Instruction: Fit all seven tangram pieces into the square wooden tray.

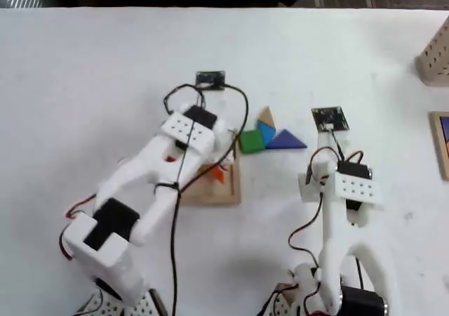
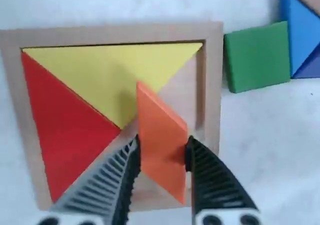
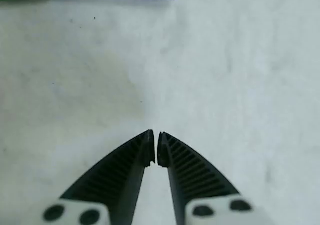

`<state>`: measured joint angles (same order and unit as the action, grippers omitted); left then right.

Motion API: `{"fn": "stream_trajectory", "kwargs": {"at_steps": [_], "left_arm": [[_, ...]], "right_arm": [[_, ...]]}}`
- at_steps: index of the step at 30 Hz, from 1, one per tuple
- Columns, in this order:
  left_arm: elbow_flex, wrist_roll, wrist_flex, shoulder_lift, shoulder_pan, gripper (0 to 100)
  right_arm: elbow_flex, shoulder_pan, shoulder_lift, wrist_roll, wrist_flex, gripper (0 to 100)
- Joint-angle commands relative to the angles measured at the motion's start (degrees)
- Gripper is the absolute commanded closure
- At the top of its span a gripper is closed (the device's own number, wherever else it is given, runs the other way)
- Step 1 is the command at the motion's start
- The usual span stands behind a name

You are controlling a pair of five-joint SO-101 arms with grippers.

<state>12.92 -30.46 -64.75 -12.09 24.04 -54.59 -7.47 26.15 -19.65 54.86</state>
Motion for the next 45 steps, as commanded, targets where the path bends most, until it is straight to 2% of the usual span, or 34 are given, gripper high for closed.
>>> {"fn": "stream_trajectory", "kwargs": {"at_steps": [1,5,11,18,29,34,39,45], "left_arm": [[-0.18,1.14,1.05,3.21,1.01,98],[-0.18,3.34,-1.76,3.12,0.84,98],[-0.18,28.13,-3.08,3.12,0.48,98],[-0.18,41.05,-4.75,3.12,0.92,98],[-0.09,78.07,-5.19,3.21,0.66,98],[-0.18,88.53,-5.01,3.21,0.48,98],[0.00,94.24,-5.27,3.12,0.92,98],[0.18,110.77,-13.71,3.30,1.98,97]], "right_arm": [[0.18,0.66,1.27,-0.70,-0.75,97.8],[0.18,0.66,1.27,-0.70,-0.75,97.8],[0.18,0.66,1.27,-0.70,-0.75,97.8],[0.18,0.66,1.27,-0.70,-0.75,97.8],[0.18,0.66,1.19,-0.70,-0.75,97.8],[0.18,0.66,1.19,-0.70,-0.75,97.8],[0.18,0.66,1.19,-0.70,-0.75,97.8],[0.18,0.66,1.19,-0.70,-0.75,97.8]]}}
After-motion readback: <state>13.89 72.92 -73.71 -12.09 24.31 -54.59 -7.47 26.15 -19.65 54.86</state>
